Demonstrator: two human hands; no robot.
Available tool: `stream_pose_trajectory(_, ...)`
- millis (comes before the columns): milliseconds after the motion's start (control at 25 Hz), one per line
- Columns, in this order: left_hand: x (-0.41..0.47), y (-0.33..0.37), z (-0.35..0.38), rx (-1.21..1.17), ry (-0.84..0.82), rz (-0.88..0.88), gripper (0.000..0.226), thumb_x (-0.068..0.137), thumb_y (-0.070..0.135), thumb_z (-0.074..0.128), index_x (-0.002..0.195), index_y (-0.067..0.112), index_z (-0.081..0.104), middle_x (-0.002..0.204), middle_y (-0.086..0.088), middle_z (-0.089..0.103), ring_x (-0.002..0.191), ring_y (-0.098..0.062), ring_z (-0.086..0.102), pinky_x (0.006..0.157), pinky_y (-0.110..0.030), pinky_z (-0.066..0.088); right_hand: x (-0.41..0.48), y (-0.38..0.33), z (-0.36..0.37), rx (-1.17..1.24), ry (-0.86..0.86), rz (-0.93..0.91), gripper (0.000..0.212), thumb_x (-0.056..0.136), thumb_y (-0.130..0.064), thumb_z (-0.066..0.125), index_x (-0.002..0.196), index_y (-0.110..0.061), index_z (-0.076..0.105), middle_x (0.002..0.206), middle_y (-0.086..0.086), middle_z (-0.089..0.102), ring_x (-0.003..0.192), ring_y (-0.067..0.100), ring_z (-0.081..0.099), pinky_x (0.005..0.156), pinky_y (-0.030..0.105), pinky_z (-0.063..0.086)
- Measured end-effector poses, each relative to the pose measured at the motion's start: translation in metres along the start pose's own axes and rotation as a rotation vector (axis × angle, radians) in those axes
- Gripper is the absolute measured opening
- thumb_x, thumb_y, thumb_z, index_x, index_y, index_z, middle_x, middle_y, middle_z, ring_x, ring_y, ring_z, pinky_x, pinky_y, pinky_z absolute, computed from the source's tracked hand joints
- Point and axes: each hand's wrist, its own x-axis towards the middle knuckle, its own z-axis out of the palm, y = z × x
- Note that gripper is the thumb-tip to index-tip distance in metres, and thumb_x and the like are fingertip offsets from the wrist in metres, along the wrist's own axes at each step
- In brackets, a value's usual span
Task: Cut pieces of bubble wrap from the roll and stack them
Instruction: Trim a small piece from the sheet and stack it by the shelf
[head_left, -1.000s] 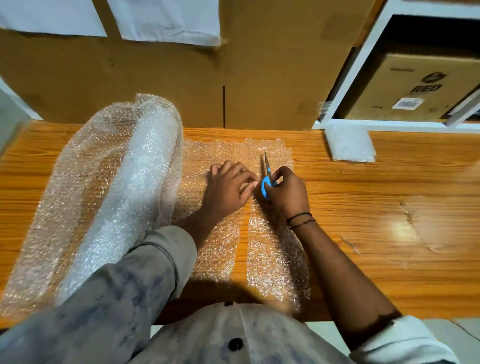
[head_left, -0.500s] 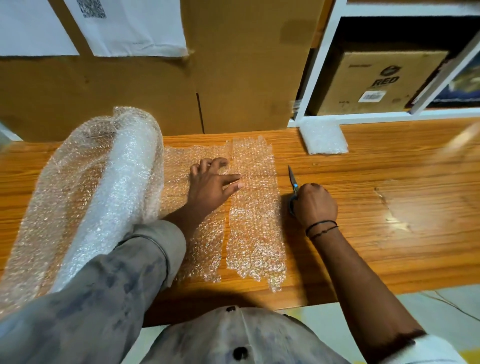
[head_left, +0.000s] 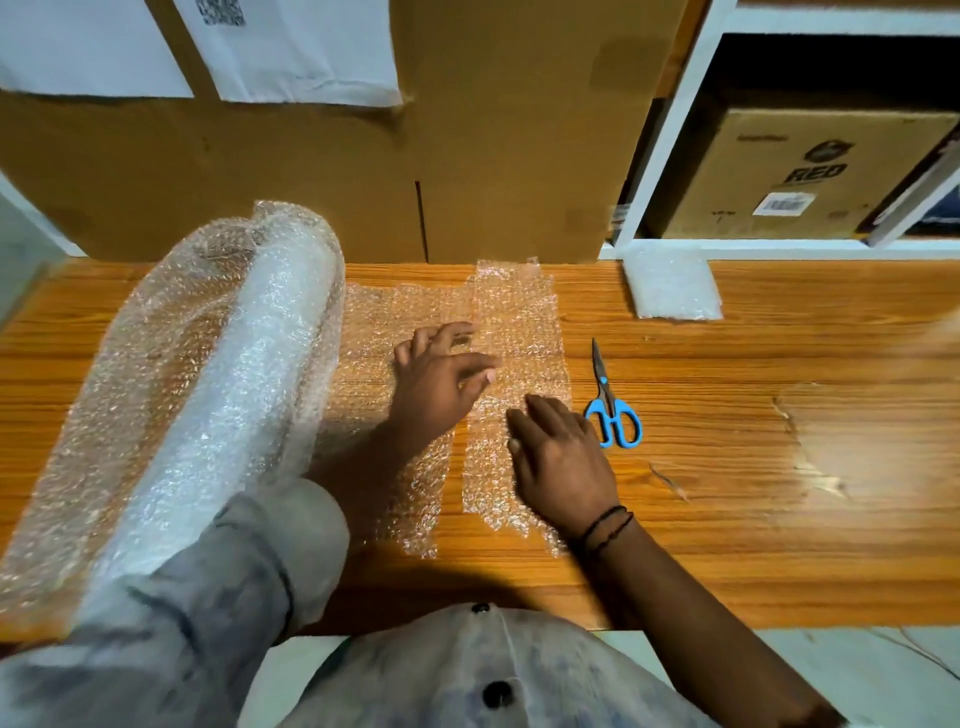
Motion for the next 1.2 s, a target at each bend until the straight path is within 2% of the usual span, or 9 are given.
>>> stream_pose_trajectory(240, -0.049, 0.004, 0.007, -0.085, -0.015, 0.207, 0.02, 0.09, 0.044, 0.072, 0.109, 0.04, 0.076, 0.125, 0.021, 0.067, 0.122, -0.014, 0.053, 0.094, -0.042, 0.03, 0.007, 0.012, -0.007, 0.099, 0.061, -0.094, 0.033, 0.098, -0.029, 0.058, 0.128, -0.018, 0.066, 0.138, 0.008, 0.063, 0.134, 0.031, 0.052, 0.103, 0.047, 0.045)
stream_pose_trajectory(400, -0.065, 0.009, 0.015, -0.08, -0.029, 0.142, 0.026, 0.09, 0.052, 0.065, 0.114, 0.045, 0.074, 0.133, 0.025, 0.063, 0.125, -0.012, 0.053, 0.098, -0.042, 0.032, -0.014, 0.031, -0.01, 0.187, 0.044, -0.271, 0.034, 0.093, -0.017, 0.063, 0.126, -0.013, 0.07, 0.135, 0.008, 0.066, 0.13, 0.029, 0.057, 0.102, 0.044, 0.049)
stream_pose_trajectory(520, -0.066, 0.011, 0.014, -0.107, -0.033, 0.107, 0.024, 0.09, 0.048, 0.067, 0.112, 0.044, 0.075, 0.132, 0.025, 0.064, 0.126, -0.01, 0.052, 0.098, -0.037, 0.029, -0.026, 0.055, -0.012, 0.192, -0.001, -0.402, 0.047, 0.086, -0.006, 0.06, 0.131, -0.014, 0.07, 0.142, 0.006, 0.064, 0.133, 0.027, 0.059, 0.106, 0.045, 0.052)
stream_pose_trajectory(600, -0.065, 0.014, 0.013, -0.101, -0.042, 0.096, 0.023, 0.09, 0.047, 0.068, 0.111, 0.044, 0.075, 0.131, 0.026, 0.064, 0.126, -0.009, 0.051, 0.097, -0.034, 0.026, -0.031, 0.067, -0.017, 0.2, -0.011, -0.438, 0.048, 0.088, -0.011, 0.055, 0.134, -0.016, 0.068, 0.144, 0.003, 0.063, 0.135, 0.024, 0.058, 0.11, 0.042, 0.05)
stream_pose_trajectory(720, -0.065, 0.016, 0.01, -0.079, -0.042, 0.072, 0.023, 0.09, 0.045, 0.069, 0.112, 0.044, 0.074, 0.131, 0.026, 0.064, 0.125, -0.01, 0.052, 0.097, -0.034, 0.027, -0.038, 0.074, -0.023, 0.227, -0.048, -0.478, 0.046, 0.092, -0.022, 0.06, 0.137, -0.018, 0.066, 0.148, 0.001, 0.06, 0.139, 0.021, 0.054, 0.115, 0.041, 0.045)
stream_pose_trajectory(880, -0.065, 0.018, 0.006, -0.07, -0.057, 0.071, 0.025, 0.09, 0.044, 0.068, 0.114, 0.043, 0.074, 0.133, 0.026, 0.063, 0.126, -0.009, 0.052, 0.101, -0.039, 0.033, -0.042, 0.07, -0.013, 0.249, -0.003, -0.5, 0.03, 0.1, -0.031, 0.065, 0.125, -0.017, 0.074, 0.144, 0.001, 0.064, 0.137, 0.023, 0.056, 0.112, 0.043, 0.046)
stream_pose_trajectory(1000, -0.064, 0.02, 0.006, -0.098, -0.045, 0.088, 0.026, 0.094, 0.041, 0.059, 0.116, 0.039, 0.074, 0.13, 0.024, 0.066, 0.124, -0.009, 0.053, 0.101, -0.04, 0.034, -0.036, 0.066, -0.012, 0.31, 0.06, -0.408, 0.024, 0.103, -0.029, 0.06, 0.119, -0.018, 0.075, 0.13, -0.002, 0.071, 0.124, 0.022, 0.064, 0.1, 0.043, 0.051)
stream_pose_trajectory(1080, -0.066, 0.02, 0.003, -0.179, -0.036, 0.058, 0.031, 0.1, 0.038, 0.049, 0.117, 0.035, 0.074, 0.124, 0.023, 0.068, 0.12, -0.005, 0.052, 0.101, -0.039, 0.034, -0.026, 0.057, -0.017, 0.406, 0.091, -0.258, 0.025, 0.105, -0.03, 0.056, 0.116, -0.017, 0.075, 0.118, -0.003, 0.074, 0.111, 0.021, 0.067, 0.092, 0.041, 0.051)
stream_pose_trajectory(1200, -0.07, 0.017, 0.0, -0.299, -0.014, -0.051, 0.041, 0.105, 0.035, 0.035, 0.127, 0.028, 0.069, 0.114, 0.014, 0.064, 0.109, -0.005, 0.049, 0.101, -0.042, 0.037, 0.002, 0.043, -0.025, 0.469, 0.177, -0.004, 0.016, 0.101, -0.024, 0.063, 0.105, -0.014, 0.075, 0.096, 0.003, 0.076, 0.091, 0.026, 0.068, 0.077, 0.032, 0.045)
